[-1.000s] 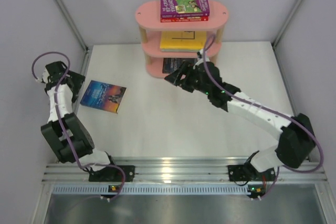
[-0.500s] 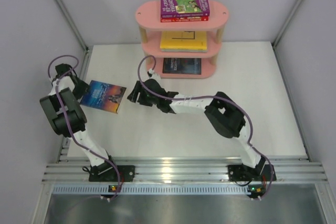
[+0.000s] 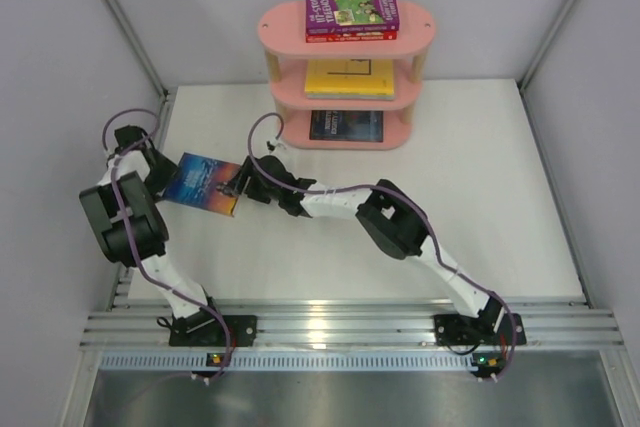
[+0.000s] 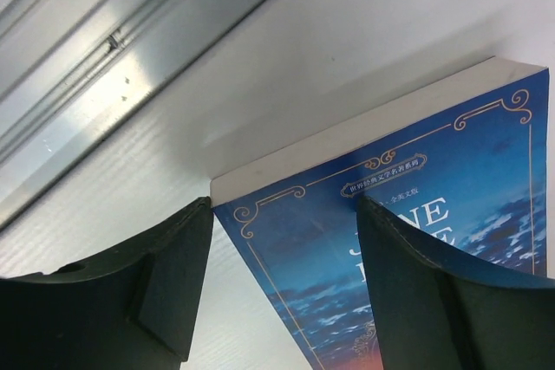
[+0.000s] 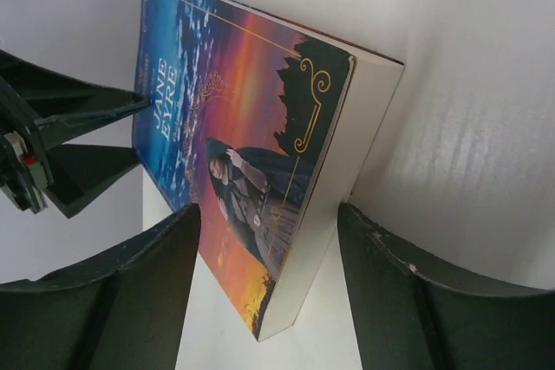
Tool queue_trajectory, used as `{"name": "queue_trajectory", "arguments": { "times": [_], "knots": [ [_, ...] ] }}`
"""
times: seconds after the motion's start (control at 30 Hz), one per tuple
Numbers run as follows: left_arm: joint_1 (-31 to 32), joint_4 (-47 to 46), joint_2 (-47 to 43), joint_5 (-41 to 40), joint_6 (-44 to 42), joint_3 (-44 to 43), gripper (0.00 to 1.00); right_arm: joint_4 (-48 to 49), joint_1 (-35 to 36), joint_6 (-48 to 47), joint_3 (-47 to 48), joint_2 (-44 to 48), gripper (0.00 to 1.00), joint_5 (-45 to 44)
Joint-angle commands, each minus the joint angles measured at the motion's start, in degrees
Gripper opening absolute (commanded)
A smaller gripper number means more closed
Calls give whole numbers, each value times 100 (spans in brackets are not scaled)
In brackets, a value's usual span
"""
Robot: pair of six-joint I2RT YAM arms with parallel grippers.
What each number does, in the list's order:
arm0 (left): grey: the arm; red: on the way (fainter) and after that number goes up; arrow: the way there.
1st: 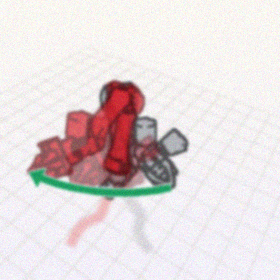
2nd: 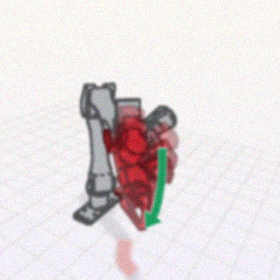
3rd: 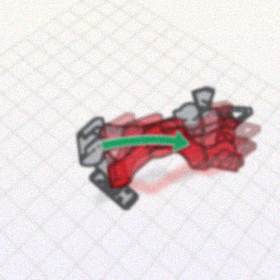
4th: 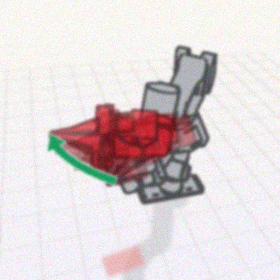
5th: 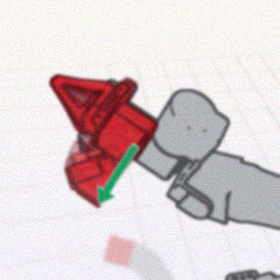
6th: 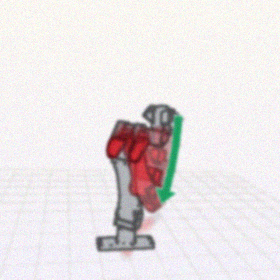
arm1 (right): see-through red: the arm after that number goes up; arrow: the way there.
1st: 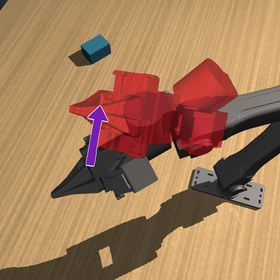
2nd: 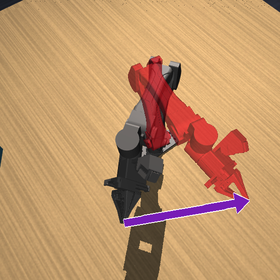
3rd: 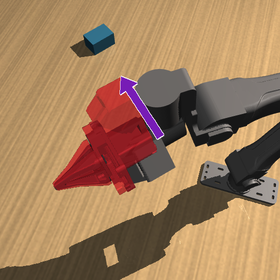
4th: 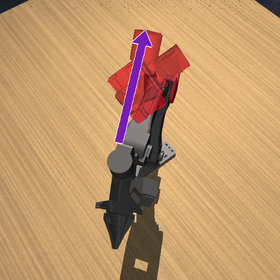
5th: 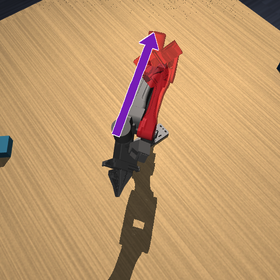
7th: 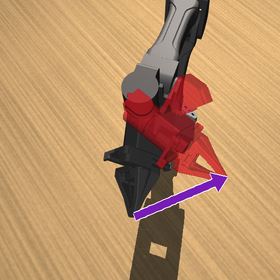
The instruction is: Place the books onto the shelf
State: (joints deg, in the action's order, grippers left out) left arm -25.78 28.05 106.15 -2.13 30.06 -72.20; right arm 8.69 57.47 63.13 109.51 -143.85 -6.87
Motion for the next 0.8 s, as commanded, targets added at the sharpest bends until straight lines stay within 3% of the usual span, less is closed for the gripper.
{"name": "queue_trajectory", "arguments": {
  "times": [0.0,0.1,0.23,0.33,0.6,0.77],
  "knots": [
    [301,130,-199,468,8,434,70,-51,177,76,229,-161,64,-244],
    [433,69,-471,572,78,698,70,-200,150,-108,35,-39,55,-323],
    [793,-63,-1034,556,105,1068,70,-175,-43,-152,-561,278,14,-245],
    [978,138,-1385,75,263,1138,74,-227,-192,-284,-1307,673,0,-95],
    [996,-148,-2116,-569,132,884,82,-71,-579,-1092,-2969,1877,0,441],
    [1083,76,-1380,-67,-456,261,71,106,-904,-1461,-4226,2754,5,555]
  ]
}}
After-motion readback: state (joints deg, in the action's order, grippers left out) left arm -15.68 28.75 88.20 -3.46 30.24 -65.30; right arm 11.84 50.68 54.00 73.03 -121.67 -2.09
